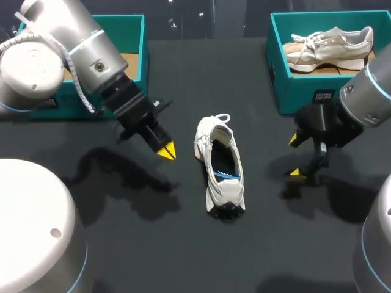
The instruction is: Take the shoe out of the shoebox, open the shoe tongue, remove and reinsert the insole, then place the shoe into the shoebox
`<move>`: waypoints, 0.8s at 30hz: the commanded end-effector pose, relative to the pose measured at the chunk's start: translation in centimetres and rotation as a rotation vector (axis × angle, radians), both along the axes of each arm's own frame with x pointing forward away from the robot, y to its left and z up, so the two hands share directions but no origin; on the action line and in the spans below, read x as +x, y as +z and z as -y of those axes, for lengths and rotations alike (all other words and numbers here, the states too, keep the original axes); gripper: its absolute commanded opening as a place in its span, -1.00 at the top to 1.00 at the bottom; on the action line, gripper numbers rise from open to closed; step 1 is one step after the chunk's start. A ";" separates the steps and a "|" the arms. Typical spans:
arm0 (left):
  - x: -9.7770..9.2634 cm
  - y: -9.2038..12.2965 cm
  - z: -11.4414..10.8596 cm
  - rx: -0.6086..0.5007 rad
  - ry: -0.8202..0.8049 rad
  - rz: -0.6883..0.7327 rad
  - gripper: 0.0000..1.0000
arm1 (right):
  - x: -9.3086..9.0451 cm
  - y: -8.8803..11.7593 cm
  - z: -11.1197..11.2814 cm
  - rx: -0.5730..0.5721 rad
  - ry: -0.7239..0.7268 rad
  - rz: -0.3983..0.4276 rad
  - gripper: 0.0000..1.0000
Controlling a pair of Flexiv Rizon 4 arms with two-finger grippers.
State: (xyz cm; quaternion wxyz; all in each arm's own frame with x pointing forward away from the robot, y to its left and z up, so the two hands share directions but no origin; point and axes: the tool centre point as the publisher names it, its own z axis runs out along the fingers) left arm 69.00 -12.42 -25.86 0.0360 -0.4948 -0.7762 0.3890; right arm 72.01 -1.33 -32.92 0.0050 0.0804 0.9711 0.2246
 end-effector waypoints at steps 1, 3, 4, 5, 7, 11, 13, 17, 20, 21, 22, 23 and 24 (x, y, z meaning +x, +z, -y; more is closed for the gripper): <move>0.8 1.3 1.1 0.126 -0.114 0.035 1.00 | -0.7 1.0 3.6 0.026 -0.024 0.006 -1.00; 1.5 1.5 1.6 0.152 -0.158 0.066 1.00 | -0.6 1.1 4.6 0.016 -0.041 0.002 -1.00; 1.8 1.5 1.9 0.166 -0.173 0.074 1.00 | -0.5 1.2 5.1 0.020 -0.046 0.002 -1.00; 2.1 1.6 2.2 0.187 -0.214 0.093 1.00 | -0.5 1.2 5.5 0.019 -0.057 -0.003 -1.00; 2.5 1.8 3.0 0.205 -0.276 0.140 1.00 | -0.4 1.1 5.8 0.014 -0.064 -0.009 -1.00; 2.8 2.2 4.7 0.267 -0.379 0.211 1.00 | -0.4 1.1 5.8 0.014 -0.064 -0.009 -1.00; 2.5 2.2 5.5 0.298 -0.431 0.238 1.00 | -0.4 1.1 5.8 0.014 -0.064 -0.009 -1.00; 1.7 1.7 6.6 0.346 -0.532 0.231 1.00 | -0.4 1.1 5.8 0.014 -0.064 -0.009 -1.00; 1.8 1.6 6.7 0.354 -0.568 0.216 1.00 | -0.4 1.1 5.8 0.014 -0.064 -0.009 -1.00; 1.8 1.6 6.7 0.354 -0.568 0.216 1.00 | -0.4 1.1 5.8 0.014 -0.064 -0.009 -1.00; 1.8 1.6 6.7 0.354 -0.568 0.216 1.00 | -0.4 1.1 5.8 0.014 -0.064 -0.009 -1.00; 1.8 1.6 6.7 0.354 -0.568 0.216 1.00 | -0.4 1.1 5.8 0.014 -0.064 -0.009 -1.00; 1.8 1.6 6.7 0.354 -0.568 0.216 1.00 | -0.4 1.1 5.8 0.014 -0.064 -0.009 -1.00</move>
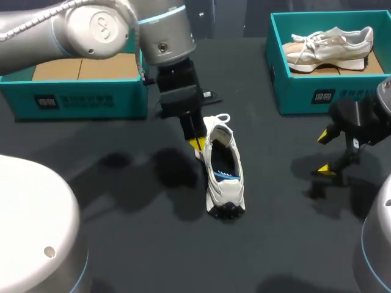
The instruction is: Take the shoe out of the shoebox, open the shoe tongue, remove and reinsert the insole, then place the shoe into the shoebox
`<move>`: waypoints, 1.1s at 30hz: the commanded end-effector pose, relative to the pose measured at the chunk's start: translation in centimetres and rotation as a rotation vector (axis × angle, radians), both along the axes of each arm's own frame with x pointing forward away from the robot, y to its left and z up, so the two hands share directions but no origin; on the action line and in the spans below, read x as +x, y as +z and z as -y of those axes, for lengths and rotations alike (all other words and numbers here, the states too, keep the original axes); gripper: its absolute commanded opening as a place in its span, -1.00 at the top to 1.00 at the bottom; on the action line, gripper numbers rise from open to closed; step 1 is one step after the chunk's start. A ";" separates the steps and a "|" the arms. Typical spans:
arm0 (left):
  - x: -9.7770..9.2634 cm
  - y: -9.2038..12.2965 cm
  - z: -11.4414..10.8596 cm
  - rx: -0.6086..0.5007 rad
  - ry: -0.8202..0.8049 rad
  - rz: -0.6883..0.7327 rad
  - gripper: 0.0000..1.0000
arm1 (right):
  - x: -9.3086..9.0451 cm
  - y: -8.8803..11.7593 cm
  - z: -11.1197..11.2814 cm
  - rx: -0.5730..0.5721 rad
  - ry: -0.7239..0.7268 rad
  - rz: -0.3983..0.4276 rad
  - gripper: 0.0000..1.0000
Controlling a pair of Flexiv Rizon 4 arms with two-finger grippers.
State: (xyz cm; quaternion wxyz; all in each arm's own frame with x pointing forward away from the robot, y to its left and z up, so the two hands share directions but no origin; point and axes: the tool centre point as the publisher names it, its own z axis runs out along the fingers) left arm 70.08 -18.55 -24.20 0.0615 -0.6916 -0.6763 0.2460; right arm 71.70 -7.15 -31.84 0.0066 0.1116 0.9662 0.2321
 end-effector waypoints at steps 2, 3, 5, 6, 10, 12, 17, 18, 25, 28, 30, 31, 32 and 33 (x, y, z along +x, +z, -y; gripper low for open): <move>0.7 -0.1 0.6 0.212 -0.103 0.003 1.00 | -0.1 0.0 0.0 -0.003 -0.001 0.001 -1.00; 0.7 -0.1 0.6 0.212 -0.103 0.003 1.00 | -0.1 0.0 0.0 -0.003 -0.001 0.001 -1.00; 0.8 -1.0 1.3 0.227 -0.138 0.038 1.00 | -0.1 0.0 0.0 -0.003 -0.001 0.001 -1.00; 1.0 -1.5 1.5 0.217 -0.151 0.037 1.00 | -0.1 0.0 0.0 -0.003 -0.001 0.001 -1.00; 1.4 -3.9 2.3 0.210 -0.167 0.055 1.00 | -0.1 0.0 0.0 -0.003 -0.001 0.001 -1.00; 1.3 -4.6 2.3 0.193 -0.185 0.048 1.00 | -0.1 0.0 0.0 -0.003 -0.001 0.001 -1.00; 1.1 -5.8 2.3 0.164 -0.201 0.070 1.00 | -0.1 0.0 0.0 -0.003 -0.001 0.001 -1.00; 0.9 -6.0 2.3 0.170 -0.207 0.069 1.00 | -0.1 0.0 0.0 -0.003 -0.001 0.001 -1.00; -0.1 -6.9 2.4 0.159 -0.239 0.071 1.00 | -0.1 0.0 0.0 -0.003 -0.001 0.001 -1.00; -0.4 -7.6 2.6 0.142 -0.244 0.061 1.00 | -0.1 0.0 0.0 -0.003 -0.001 0.001 -1.00; -0.7 -8.1 2.8 0.126 -0.253 0.051 1.00 | -0.1 0.0 0.0 -0.003 -0.001 0.001 -1.00; -0.8 -8.3 2.9 0.125 -0.252 0.051 1.00 | -0.1 0.0 0.0 -0.003 -0.001 0.001 -1.00; -0.9 -8.5 2.9 0.124 -0.249 0.054 1.00 | -0.1 0.0 0.0 -0.003 -0.001 0.001 -1.00; -0.9 -8.9 3.1 0.117 -0.249 0.048 1.00 | -0.1 0.0 0.0 -0.003 -0.001 0.001 -1.00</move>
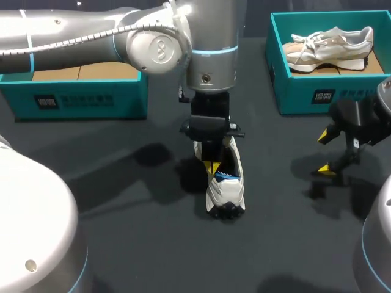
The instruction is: Take the shoe out of the shoebox, open the shoe tongue, remove and reinsert the insole, then place the shoe into the shoebox
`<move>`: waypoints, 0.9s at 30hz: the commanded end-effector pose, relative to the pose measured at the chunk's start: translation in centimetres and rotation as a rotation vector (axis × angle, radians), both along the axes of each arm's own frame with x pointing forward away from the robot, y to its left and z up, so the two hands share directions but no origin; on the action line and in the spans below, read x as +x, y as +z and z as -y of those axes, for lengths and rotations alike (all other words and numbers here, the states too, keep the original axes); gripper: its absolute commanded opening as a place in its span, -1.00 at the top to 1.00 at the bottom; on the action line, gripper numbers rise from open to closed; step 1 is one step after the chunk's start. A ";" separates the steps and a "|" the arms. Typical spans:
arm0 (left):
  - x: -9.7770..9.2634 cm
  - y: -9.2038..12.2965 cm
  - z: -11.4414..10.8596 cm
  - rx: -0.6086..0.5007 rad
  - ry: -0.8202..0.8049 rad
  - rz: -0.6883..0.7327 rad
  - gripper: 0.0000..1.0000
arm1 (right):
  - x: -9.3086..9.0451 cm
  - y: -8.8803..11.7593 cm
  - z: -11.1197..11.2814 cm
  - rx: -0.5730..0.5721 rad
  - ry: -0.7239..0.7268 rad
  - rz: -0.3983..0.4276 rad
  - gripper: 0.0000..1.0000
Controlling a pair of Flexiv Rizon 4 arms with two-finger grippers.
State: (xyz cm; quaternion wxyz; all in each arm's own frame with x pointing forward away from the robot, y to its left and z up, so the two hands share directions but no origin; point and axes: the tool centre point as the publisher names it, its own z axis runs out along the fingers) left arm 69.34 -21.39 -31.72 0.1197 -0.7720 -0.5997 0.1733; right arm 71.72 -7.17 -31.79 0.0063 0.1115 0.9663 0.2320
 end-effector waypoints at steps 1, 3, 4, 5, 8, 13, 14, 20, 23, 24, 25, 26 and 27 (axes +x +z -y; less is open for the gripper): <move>-0.1 -1.7 0.4 -0.015 0.005 -0.008 1.00 | -0.1 0.0 -0.1 -0.003 -0.002 0.001 -1.00; 0.0 -2.4 0.9 -0.016 0.010 -0.008 1.00 | -0.1 0.0 -0.1 -0.003 -0.002 0.001 -1.00; 0.1 -2.8 1.1 -0.017 0.012 -0.012 1.00 | -0.1 0.0 -0.1 -0.003 -0.002 0.001 -1.00; 0.2 -3.0 1.2 -0.015 0.020 -0.014 1.00 | -0.1 0.0 -0.1 -0.003 -0.002 0.001 -1.00; 0.4 -3.9 1.6 -0.011 0.033 -0.020 1.00 | -0.1 0.0 -0.1 -0.003 -0.002 0.001 -1.00; 0.6 -4.5 1.7 0.000 0.049 -0.029 1.00 | -0.1 0.0 -0.1 -0.003 -0.002 0.001 -1.00; 0.7 -4.1 1.5 -0.005 0.052 -0.028 1.00 | -0.1 0.0 -0.1 -0.003 -0.002 0.001 -1.00; 0.1 -1.9 1.8 -0.042 0.050 0.003 1.00 | -0.1 0.0 -0.1 -0.003 -0.002 0.001 -1.00; -0.5 -2.8 2.6 -0.041 0.038 0.002 1.00 | -0.1 0.0 -0.1 -0.003 -0.002 0.001 -1.00; -0.7 -3.3 2.9 -0.038 0.037 -0.002 1.00 | -0.1 0.0 -0.1 -0.003 -0.002 0.001 -1.00; -0.8 -3.8 3.2 -0.038 0.035 -0.013 1.00 | -0.1 0.0 -0.1 -0.003 -0.002 0.001 -1.00; -1.0 -4.4 3.4 -0.040 0.033 -0.020 1.00 | -0.1 0.0 -0.1 -0.003 -0.002 0.001 -1.00; -1.1 -5.0 3.7 -0.037 0.032 -0.016 1.00 | -0.1 0.0 -0.1 -0.003 -0.002 0.001 -1.00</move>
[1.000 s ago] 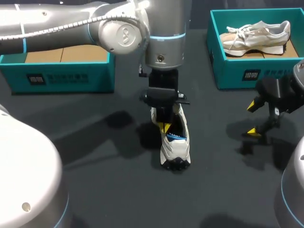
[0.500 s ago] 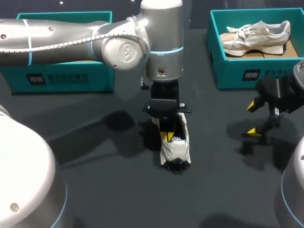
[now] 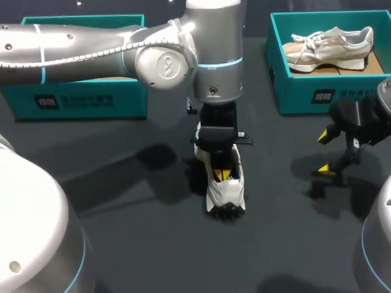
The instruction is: Take the shoe out of the shoebox, open the shoe tongue, remove and reinsert the insole, then place the shoe into the shoebox
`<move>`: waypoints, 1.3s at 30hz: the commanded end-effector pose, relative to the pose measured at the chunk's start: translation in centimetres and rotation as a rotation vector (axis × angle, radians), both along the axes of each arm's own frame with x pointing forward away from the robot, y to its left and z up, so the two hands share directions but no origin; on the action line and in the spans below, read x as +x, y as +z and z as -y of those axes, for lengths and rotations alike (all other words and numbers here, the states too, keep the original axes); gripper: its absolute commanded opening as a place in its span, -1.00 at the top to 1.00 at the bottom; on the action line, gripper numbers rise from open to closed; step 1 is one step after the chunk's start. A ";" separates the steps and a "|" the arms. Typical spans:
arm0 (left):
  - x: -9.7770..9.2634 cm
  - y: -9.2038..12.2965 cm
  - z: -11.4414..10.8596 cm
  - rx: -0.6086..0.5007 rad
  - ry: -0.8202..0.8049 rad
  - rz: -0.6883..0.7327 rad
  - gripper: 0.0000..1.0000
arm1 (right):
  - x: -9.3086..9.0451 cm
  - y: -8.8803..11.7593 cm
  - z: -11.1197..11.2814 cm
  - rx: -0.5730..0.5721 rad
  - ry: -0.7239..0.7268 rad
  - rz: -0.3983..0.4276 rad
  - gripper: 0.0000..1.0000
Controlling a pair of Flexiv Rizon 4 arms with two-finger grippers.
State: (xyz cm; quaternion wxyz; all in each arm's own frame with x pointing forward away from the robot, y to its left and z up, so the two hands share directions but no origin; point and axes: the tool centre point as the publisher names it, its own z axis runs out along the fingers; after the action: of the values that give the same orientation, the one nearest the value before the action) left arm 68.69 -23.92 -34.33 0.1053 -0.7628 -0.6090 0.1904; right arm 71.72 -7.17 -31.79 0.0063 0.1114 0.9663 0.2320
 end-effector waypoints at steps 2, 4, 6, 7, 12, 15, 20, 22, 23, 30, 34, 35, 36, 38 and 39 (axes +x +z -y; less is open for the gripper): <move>-0.5 -3.5 1.4 0.009 -0.003 0.002 1.00 | -0.1 0.0 -0.1 -0.003 -0.002 0.001 -1.00; -0.4 -4.7 1.4 0.032 0.006 0.022 1.00 | -0.1 0.0 -0.1 -0.003 -0.002 0.001 -1.00; -0.1 -5.6 1.2 0.052 0.017 0.031 1.00 | -0.1 0.0 -0.1 -0.003 -0.002 0.001 -1.00; 0.1 -6.0 1.0 0.069 0.028 0.046 1.00 | -0.1 0.0 -0.1 -0.003 -0.002 0.001 -1.00; 1.4 -4.9 -0.3 0.058 0.056 0.067 1.00 | -0.1 0.0 -0.1 -0.003 -0.002 0.001 -1.00; 1.4 -2.8 -0.6 0.019 0.047 0.103 1.00 | -0.1 0.0 -0.1 -0.003 -0.002 0.001 -1.00; 0.5 -0.4 -0.6 0.021 0.008 0.175 1.00 | -0.1 0.0 -0.1 -0.003 -0.002 0.001 -1.00; 0.2 -0.3 -0.6 0.050 -0.004 0.200 1.00 | -0.1 0.0 -0.1 -0.003 -0.002 0.001 -1.00; 0.0 -0.4 -0.7 0.062 -0.018 0.195 1.00 | -0.1 0.0 -0.1 -0.003 -0.002 0.001 -1.00; -0.2 -3.5 -1.1 0.166 -0.058 0.187 1.00 | -0.1 0.0 -0.1 -0.003 -0.002 0.001 -1.00; -0.1 -5.8 -1.1 0.209 -0.043 0.197 1.00 | -0.1 0.0 -0.1 -0.003 -0.002 0.001 -1.00; -0.1 -6.4 -1.0 0.210 -0.039 0.197 1.00 | -0.1 0.0 -0.1 -0.003 -0.002 0.001 -1.00; 0.0 -6.7 -1.0 0.208 -0.032 0.196 1.00 | -0.1 0.0 -0.1 -0.003 -0.002 0.001 -1.00; 0.4 -7.2 -0.9 0.193 -0.003 0.193 1.00 | -0.1 0.0 -0.1 -0.003 -0.002 0.001 -1.00; 0.6 -7.2 -0.9 0.181 0.013 0.190 1.00 | -0.1 0.0 -0.1 -0.003 -0.002 0.001 -1.00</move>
State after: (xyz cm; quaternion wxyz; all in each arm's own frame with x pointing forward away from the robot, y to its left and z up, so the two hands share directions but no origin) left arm 68.85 -22.64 -39.87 0.1128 -0.7639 -0.6328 0.0569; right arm 71.71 -7.18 -31.79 0.0063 0.1115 0.9663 0.2320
